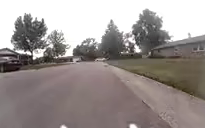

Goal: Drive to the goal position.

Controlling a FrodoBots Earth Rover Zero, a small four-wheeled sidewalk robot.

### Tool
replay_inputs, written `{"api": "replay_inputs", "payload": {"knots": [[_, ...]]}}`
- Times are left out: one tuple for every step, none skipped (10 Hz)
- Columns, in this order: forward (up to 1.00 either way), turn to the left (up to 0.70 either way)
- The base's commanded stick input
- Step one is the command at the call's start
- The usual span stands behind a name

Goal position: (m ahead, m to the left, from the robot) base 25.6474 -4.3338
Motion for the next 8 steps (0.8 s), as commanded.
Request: {"api": "replay_inputs", "payload": {"knots": [[1.0,0.0],[1.0,0.0],[1.0,0.0],[1.0,0.0],[1.0,0.0],[1.0,0.0],[1.0,0.0],[1.0,0.0]]}}
